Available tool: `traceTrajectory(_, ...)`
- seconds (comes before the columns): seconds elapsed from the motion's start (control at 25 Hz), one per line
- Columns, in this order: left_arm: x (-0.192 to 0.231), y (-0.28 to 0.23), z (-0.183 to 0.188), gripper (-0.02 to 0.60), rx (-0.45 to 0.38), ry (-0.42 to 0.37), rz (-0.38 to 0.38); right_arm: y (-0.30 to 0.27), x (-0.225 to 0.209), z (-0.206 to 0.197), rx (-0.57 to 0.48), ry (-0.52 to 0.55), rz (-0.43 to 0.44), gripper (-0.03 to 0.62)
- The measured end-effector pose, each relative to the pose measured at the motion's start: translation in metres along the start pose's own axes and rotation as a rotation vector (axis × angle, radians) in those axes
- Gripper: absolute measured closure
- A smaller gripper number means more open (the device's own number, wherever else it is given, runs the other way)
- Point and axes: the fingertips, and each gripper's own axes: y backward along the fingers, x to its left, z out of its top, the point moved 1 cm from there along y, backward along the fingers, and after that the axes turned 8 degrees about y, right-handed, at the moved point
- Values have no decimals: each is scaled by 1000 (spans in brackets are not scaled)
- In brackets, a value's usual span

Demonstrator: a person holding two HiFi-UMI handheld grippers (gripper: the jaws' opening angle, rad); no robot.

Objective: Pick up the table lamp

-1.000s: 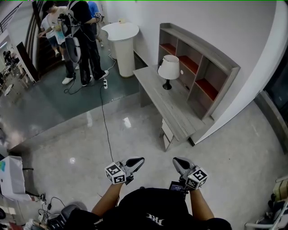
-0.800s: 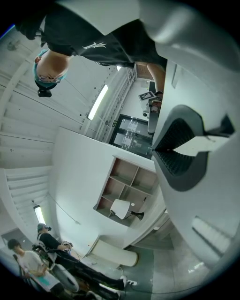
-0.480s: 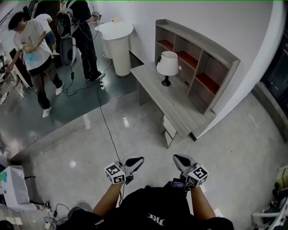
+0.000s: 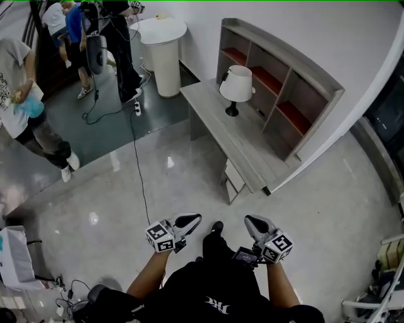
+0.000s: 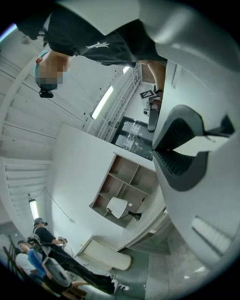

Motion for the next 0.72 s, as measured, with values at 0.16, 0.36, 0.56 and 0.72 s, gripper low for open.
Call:
traceTrajectory(0.16,20,-10,16,580,8,-1,20,-31,-25,6,-12,-5,23,591)
traceTrajectory(0.36,66,-24,44,580,7,3,70,-75,-70,25,-44,-33,57,591)
traceTrajectory(0.56,103,-63,86,580,-9,-23,74,-105,-128,51,-57,-17,61,591)
traceTrajectory(0.72,127,-93,117,580,-18,-33,72,-123,-171,70,-65,3,53,591)
